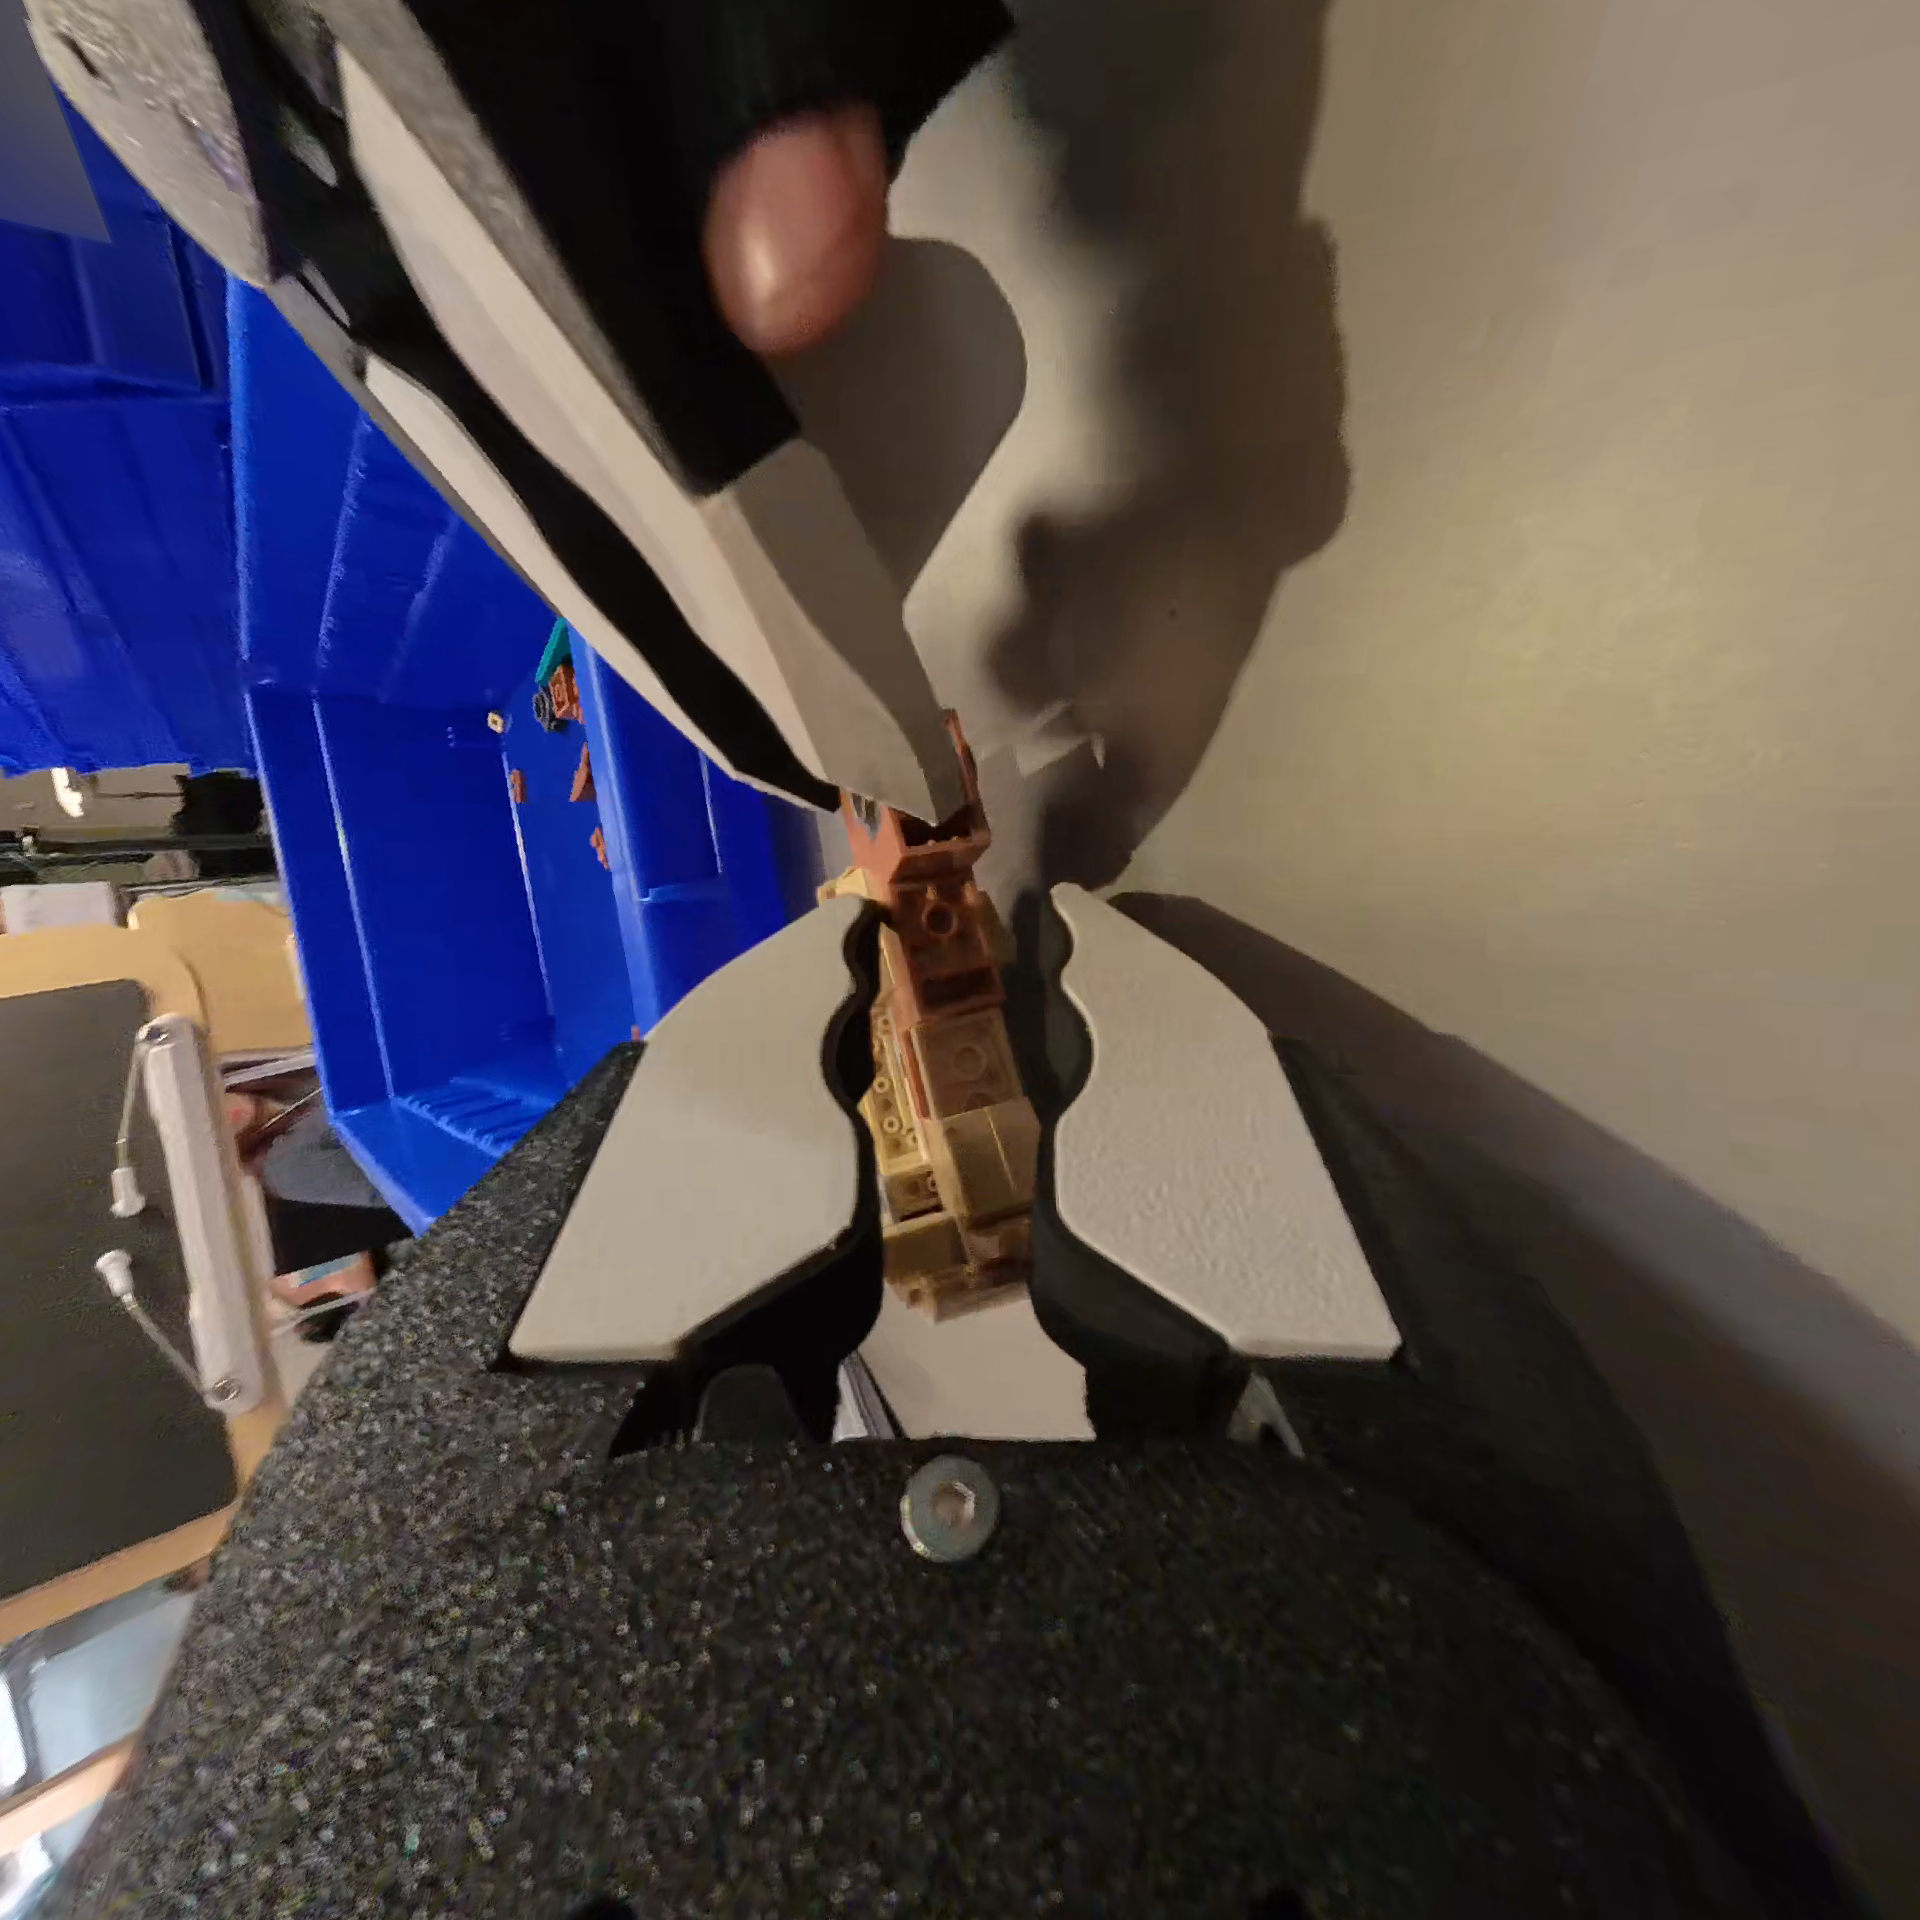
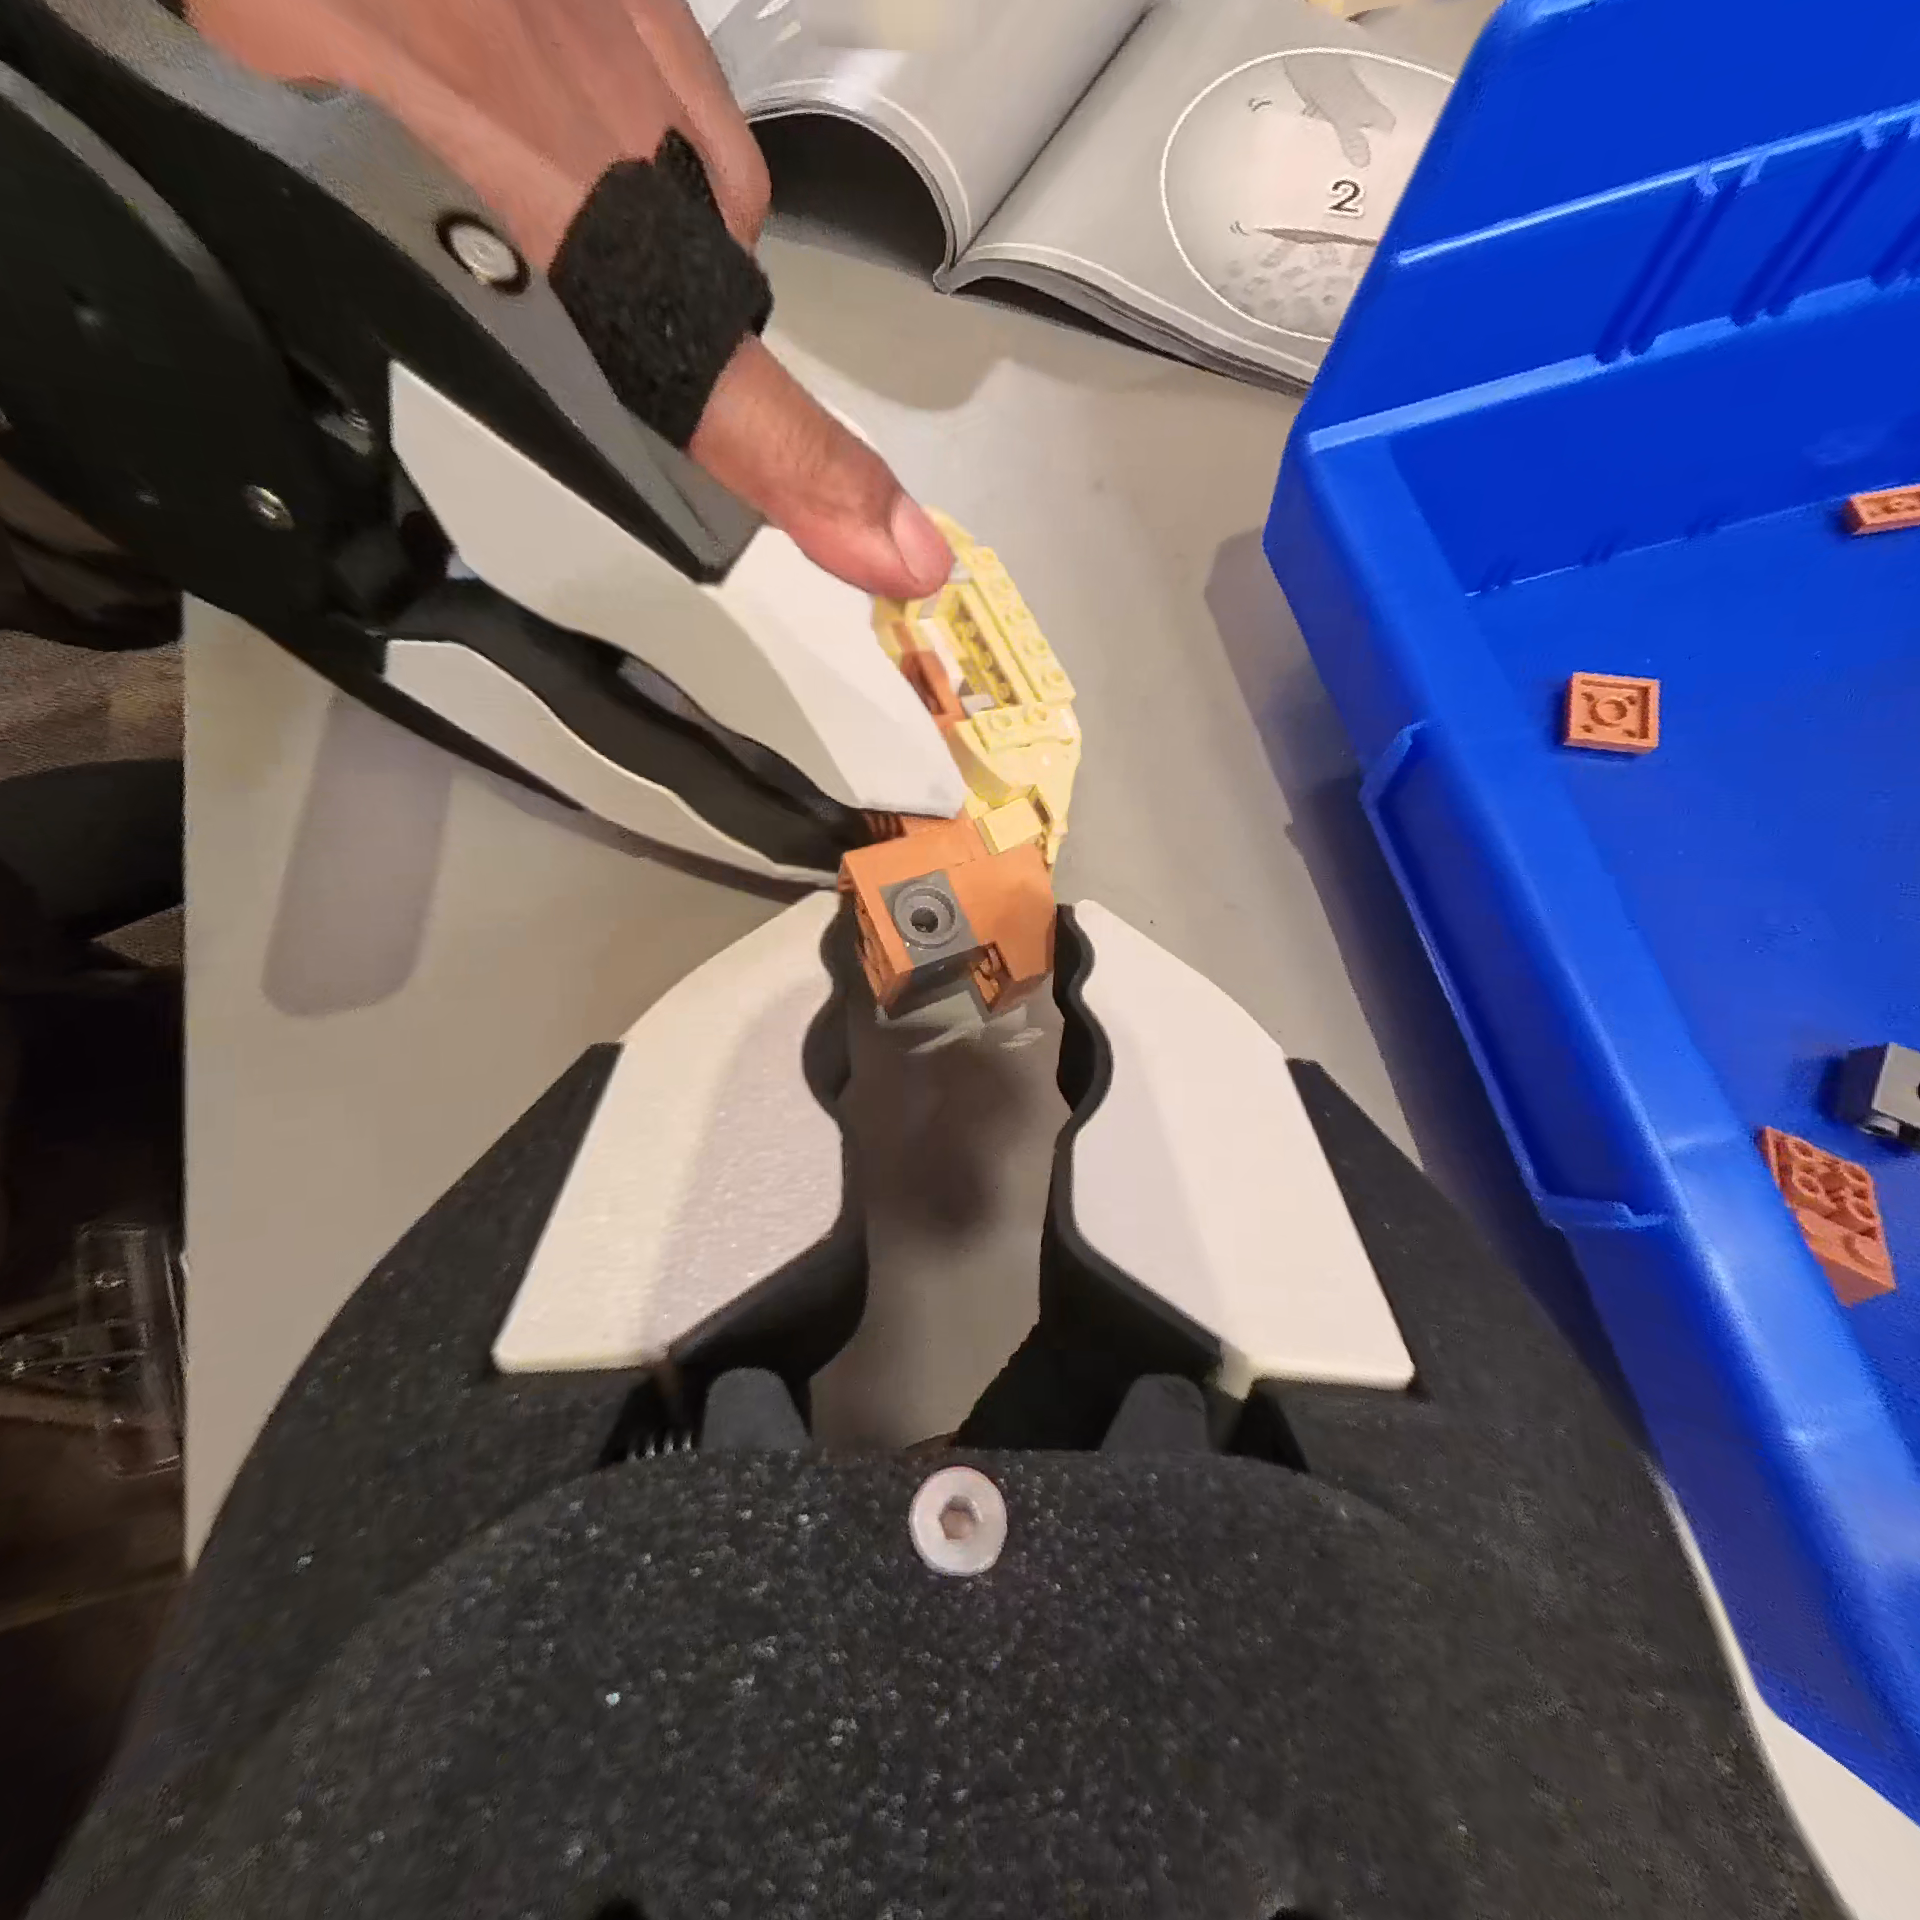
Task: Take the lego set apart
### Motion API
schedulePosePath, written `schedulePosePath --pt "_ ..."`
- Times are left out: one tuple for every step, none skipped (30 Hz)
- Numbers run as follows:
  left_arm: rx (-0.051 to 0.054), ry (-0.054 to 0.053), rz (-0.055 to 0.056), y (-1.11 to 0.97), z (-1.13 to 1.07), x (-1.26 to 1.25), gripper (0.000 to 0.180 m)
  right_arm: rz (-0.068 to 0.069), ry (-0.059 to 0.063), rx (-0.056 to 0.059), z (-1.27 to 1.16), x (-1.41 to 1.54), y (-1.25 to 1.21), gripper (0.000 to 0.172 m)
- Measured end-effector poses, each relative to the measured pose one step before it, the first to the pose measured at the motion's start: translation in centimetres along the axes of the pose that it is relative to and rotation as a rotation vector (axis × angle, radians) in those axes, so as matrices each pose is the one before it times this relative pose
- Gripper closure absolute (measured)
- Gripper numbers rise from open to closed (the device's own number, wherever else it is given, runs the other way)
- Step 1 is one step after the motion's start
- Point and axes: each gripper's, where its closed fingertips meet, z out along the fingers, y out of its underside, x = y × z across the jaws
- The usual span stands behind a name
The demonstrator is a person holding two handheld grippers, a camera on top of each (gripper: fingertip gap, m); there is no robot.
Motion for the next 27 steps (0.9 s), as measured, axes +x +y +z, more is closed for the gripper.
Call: schedulePosePath --pt "-0.0086 -0.0275 0.0101 0.178 0.150 -0.299 0.157 -0.0047 0.0007 0.0017 -0.021 0.038 0.018 0.137" --pt "-0.0072 -0.0245 0.0118 0.207 0.068 -0.313 0.161 -0.0057 0.0078 0.0098 -0.058 0.088 -0.108 0.138" --pt "-0.0021 -0.0131 -0.0013 0.120 0.079 -0.169 0.161 -0.0043 0.0113 0.0060 -0.059 0.128 -0.107 0.138" --pt "0.0010 -0.0078 -0.0042 0.034 0.082 -0.090 0.161 -0.0069 0.0101 0.0000 -0.040 0.098 -0.036 0.138" --pt "0.0005 -0.0077 0.0063 0.017 0.059 -0.052 0.161 -0.0125 0.0096 -0.0001 -0.007 0.077 -0.005 0.138" --pt "-0.0005 -0.0073 0.0120 0.018 0.044 -0.029 0.161 -0.0166 0.0096 0.0012 0.000 0.039 0.009 0.138" --pt "0.0000 -0.0040 0.0062 0.010 0.034 0.002 0.161 -0.0161 0.0077 0.0009 0.011 0.033 0.021 0.138" --pt "0.0043 0.0031 -0.0033 -0.019 0.028 0.043 0.161 -0.0191 0.0028 0.0023 0.005 -0.047 0.014 0.140" --pt "0.0057 0.0044 -0.0127 0.025 0.040 0.009 0.162 -0.0280 -0.0022 0.0102 -0.080 -0.159 -0.109 0.148" --pt "0.0093 0.0078 -0.0188 0.029 -0.001 -0.012 0.162 -0.0394 0.0150 0.0145 -0.123 0.029 -0.179 0.148" --pt "0.0114 0.0067 -0.0230 0.055 -0.047 -0.077 0.162 -0.0514 0.0347 0.0116 -0.162 0.306 -0.164 0.143" --pt "0.0159 0.0116 -0.0273 0.001 -0.062 -0.026 0.162 -0.0559 0.0368 0.0092 -0.182 0.326 -0.132 0.139" --pt "0.0201 0.0150 -0.0344 -0.025 -0.084 -0.025 0.162 -0.0516 0.0266 0.0069 -0.183 0.205 -0.080 0.137" --pt "0.0179 0.0147 -0.0317 -0.014 -0.105 -0.045 0.162 -0.0416 0.0190 0.0072 -0.160 0.109 -0.069 0.135" --pt "0.0211 0.0164 -0.0263 -0.044 -0.113 0.006 0.162 -0.0285 0.0120 0.0097 -0.120 0.025 -0.102 0.134" --pt "0.0232 0.0172 -0.0274 -0.108 -0.099 0.052 0.162 -0.0173 0.0046 0.0084 -0.075 -0.035 -0.102 0.134" --pt "0.0204 0.0175 -0.0240 -0.083 -0.094 0.073 0.163 -0.0164 0.0013 0.0051 -0.073 -0.049 -0.054 0.134" --pt "0.0166 0.0154 -0.0189 -0.034 -0.087 0.056 0.163 -0.0204 0.0010 0.0031 -0.073 -0.050 -0.001 0.133" --pt "0.0124 0.0113 -0.0147 0.002 -0.080 0.019 0.163 -0.0209 -0.0023 -0.0015 -0.066 -0.082 0.095 0.132" --pt "0.0089 0.0042 -0.0115 0.040 -0.113 -0.072 0.163 -0.0194 -0.0038 -0.0072 -0.050 -0.098 0.199 0.131" --pt "0.0105 0.0016 -0.0113 0.017 -0.136 -0.128 0.163 -0.0176 -0.0023 -0.0112 -0.021 -0.074 0.308 0.129" --pt "0.0098 0.0031 -0.0142 0.012 -0.158 -0.148 0.163 -0.0143 -0.0014 -0.0110 0.021 -0.047 0.322 0.128" --pt "0.0102 0.0052 -0.0129 -0.011 -0.166 -0.097 0.164 -0.0080 0.0020 -0.0082 0.049 0.019 0.288 0.128" --pt "0.0148 0.0061 -0.0145 -0.088 -0.155 -0.079 0.164 -0.0007 0.0043 -0.0067 0.119 0.071 0.239 0.128" --pt "0.0207 0.0082 -0.0193 -0.171 -0.153 -0.055 0.164 0.0028 0.0012 -0.0012 0.155 0.020 0.125 0.127" --pt "0.0260 0.0105 -0.0237 -0.275 -0.155 -0.027 0.164 0.0014 0.0014 0.0090 0.161 -0.045 -0.070 0.128" --pt "0.0281 0.0129 -0.0224 -0.326 -0.166 0.006 0.164 -0.0030 0.0047 0.0167 0.149 -0.049 -0.232 0.130"
